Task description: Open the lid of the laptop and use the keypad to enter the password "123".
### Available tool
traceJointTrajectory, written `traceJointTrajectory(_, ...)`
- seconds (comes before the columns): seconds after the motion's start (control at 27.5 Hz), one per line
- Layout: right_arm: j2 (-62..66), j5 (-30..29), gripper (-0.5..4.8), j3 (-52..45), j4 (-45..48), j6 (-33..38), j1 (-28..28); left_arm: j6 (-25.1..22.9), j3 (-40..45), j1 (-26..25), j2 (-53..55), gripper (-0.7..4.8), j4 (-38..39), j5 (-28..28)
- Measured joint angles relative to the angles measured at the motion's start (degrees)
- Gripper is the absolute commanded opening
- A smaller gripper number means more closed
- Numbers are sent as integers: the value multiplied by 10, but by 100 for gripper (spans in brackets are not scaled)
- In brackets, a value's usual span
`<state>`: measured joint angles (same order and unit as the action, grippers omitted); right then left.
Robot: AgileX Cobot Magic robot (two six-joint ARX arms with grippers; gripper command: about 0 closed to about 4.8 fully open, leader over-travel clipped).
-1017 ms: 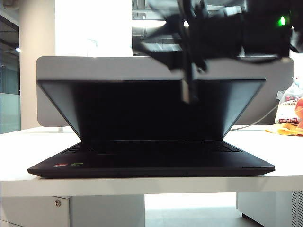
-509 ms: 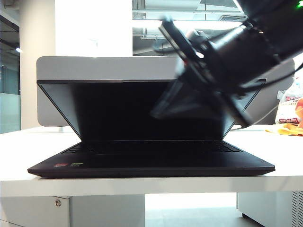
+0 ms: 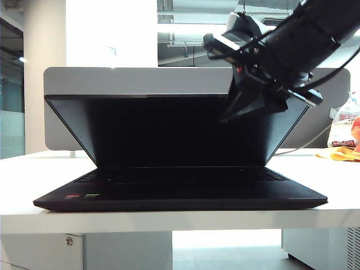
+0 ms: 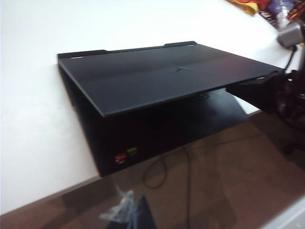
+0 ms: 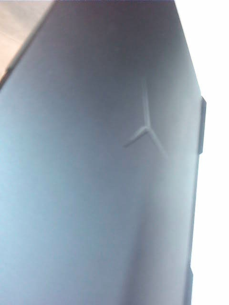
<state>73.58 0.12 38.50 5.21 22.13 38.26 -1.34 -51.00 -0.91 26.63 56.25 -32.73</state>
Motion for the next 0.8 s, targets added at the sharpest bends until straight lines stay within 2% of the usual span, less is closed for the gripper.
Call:
traceJointTrajectory(0.33, 0, 12, -5, 7, -21, -24, -25, 1, 0, 0, 0, -4, 0, -105)
traceJointTrajectory(0.58, 10, 19, -5, 78, -78, -59, -29, 1, 0, 32, 4, -4, -12, -106)
traceJointTrajectory(0.8, 55, 15, -5, 172, -95, -81, -58, 10, 0, 72, 13, -4, -15, -60)
